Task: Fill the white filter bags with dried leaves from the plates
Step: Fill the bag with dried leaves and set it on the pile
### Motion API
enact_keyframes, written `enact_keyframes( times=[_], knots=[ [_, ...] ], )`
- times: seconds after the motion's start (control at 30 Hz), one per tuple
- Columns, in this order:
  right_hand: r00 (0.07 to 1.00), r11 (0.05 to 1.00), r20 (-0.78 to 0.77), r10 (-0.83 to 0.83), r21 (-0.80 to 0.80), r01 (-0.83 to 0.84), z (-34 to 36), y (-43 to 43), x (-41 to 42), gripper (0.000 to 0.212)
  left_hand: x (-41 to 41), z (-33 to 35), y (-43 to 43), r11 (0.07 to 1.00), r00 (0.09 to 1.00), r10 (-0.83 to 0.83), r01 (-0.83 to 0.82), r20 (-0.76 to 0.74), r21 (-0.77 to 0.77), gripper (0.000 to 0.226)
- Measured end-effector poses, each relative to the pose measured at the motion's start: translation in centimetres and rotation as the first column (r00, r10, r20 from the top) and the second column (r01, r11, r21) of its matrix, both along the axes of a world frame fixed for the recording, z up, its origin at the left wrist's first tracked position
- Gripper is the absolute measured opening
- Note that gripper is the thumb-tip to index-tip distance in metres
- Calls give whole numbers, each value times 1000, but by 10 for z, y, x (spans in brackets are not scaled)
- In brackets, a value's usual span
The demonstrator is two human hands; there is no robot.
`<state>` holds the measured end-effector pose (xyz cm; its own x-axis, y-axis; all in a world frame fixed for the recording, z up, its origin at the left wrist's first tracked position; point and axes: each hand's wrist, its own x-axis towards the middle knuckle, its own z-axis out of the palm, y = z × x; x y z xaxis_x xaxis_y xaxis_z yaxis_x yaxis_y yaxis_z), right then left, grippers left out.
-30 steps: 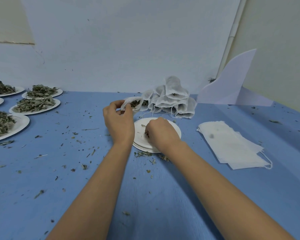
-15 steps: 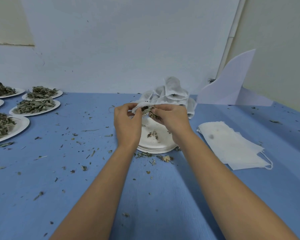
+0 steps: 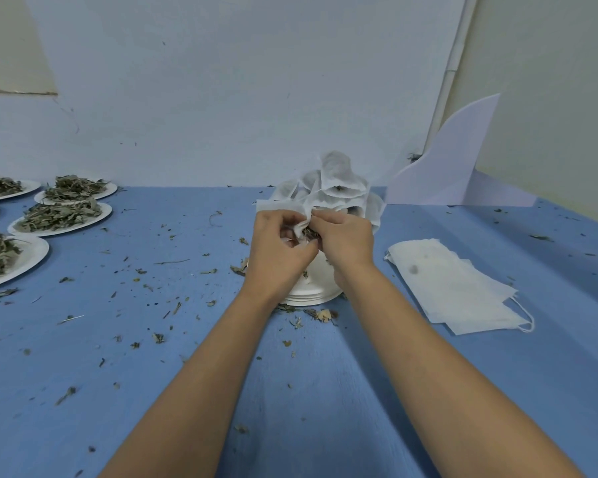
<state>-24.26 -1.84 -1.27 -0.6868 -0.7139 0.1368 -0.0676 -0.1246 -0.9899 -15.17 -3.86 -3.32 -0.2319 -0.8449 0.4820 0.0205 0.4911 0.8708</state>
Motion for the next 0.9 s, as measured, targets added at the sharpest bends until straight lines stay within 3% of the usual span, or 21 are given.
enact_keyframes(
  times=[0.33, 0.47, 0.57, 0.67, 0.77, 0.83, 0.9],
  knots=[
    [974, 980, -108, 199, 1, -200, 6, 2, 21, 20, 11, 4, -11, 974, 975, 217, -219, -39, -57, 30],
    [974, 972, -40, 224, 85, -220, 13, 6, 19, 30, 13, 4, -15, 970, 971, 240, -241, -22, -26, 25],
    [949, 957, 121, 290, -18, -290, 15, 9, 15, 25, 15, 5, -16, 971, 971, 240, -240, -23, 0, 26],
    [944, 965, 206, 256, -105, -239, 15, 10, 10, 26, 17, 5, -18, 974, 973, 225, -223, -44, 51, 26],
    [995, 992, -15, 96, -83, -97, 9, 8, 6, 13, 17, 5, -17, 978, 979, 204, -202, -24, 57, 26],
    [963, 999, -268, 41, -23, -49, 4, 8, 3, 14, 17, 6, -16, 982, 983, 181, -180, -13, 49, 25],
    [905, 999, -425, 37, 15, -33, 2, 8, 2, 14, 17, 6, -15, 987, 988, 152, -151, -13, 53, 25]
  ],
)
